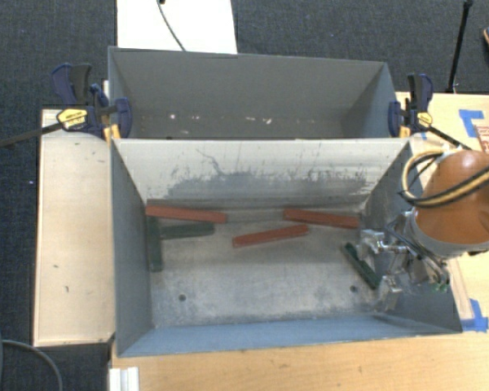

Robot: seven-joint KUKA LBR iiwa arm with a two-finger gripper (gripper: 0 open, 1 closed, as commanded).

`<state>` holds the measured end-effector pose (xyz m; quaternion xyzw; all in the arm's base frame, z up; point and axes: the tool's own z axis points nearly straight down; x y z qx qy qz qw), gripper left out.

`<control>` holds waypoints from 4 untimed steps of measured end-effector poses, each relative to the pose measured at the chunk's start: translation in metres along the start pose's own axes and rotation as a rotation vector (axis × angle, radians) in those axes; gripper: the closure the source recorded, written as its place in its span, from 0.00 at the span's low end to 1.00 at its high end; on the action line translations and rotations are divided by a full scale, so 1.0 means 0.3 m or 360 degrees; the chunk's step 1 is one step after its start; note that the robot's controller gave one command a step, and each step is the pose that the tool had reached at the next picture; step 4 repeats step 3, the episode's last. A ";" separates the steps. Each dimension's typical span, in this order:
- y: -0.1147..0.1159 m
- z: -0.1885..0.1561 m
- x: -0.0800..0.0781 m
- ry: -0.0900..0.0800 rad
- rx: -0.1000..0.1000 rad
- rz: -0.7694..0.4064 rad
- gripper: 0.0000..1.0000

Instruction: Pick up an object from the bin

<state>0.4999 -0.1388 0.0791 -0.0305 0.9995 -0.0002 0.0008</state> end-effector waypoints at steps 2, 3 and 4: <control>-0.032 0.029 -0.037 -0.0005 0.0001 0.0037 1.00; -0.009 -0.535 -0.049 -0.0015 0.0005 -0.0021 1.00; -0.009 -0.535 -0.049 -0.0015 0.0005 -0.0021 1.00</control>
Offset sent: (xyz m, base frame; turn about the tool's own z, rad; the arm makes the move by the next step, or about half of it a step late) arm 0.0108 -0.0091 -0.0091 0.0365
